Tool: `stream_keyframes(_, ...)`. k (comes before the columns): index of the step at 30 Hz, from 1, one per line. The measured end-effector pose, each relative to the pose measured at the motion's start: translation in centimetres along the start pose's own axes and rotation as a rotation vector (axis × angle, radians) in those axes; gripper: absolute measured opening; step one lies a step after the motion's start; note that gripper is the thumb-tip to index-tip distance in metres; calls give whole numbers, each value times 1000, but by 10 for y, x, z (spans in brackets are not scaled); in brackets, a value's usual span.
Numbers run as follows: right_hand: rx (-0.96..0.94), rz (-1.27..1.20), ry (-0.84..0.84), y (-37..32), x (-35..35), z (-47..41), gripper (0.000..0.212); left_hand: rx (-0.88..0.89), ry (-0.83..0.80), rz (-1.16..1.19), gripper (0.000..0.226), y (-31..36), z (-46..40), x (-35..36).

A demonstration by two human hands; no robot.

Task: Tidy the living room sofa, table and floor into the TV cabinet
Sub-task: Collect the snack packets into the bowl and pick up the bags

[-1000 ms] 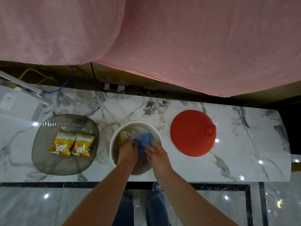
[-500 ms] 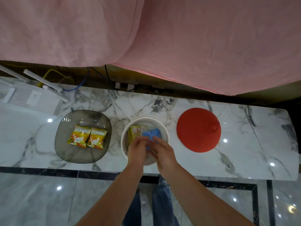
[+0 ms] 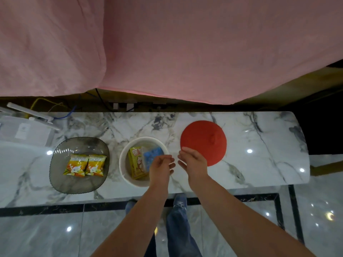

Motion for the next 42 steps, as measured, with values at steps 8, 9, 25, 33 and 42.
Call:
stream_keyframes(8, -68, -280, 434, -38, -47, -35, 24, -151, -136, -71, 8, 2, 0, 54)
stream_keyframes(9, -79, -247, 433, -41, -49, -41, 33, -174, -141, -71, 7, 3, -1, 57)
stream_keyframes(25, -578, 614, 219, -86, -50, -48, 19, -146, -67, -171, 15, -2, -4, 38)
stream_keyframes(33, -695, 268, 2, -85, -7, 46, 24, 21, 89, 25, 41, 0, 11, 4)
stream_keyframes(42, -687, 373, -268, -34, 47, 88, 29, 59, 243, 117, 64, -9, -1, -75)
Point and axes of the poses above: each hand's wrist, its own z-axis away from the middle knuckle, its own x-axis out of the palm, y = z × x, the point moved 2 cm from there along -z, towards the middle knuckle, and after that the axes turned 5 degrees about -x, right-handed, at the moved point
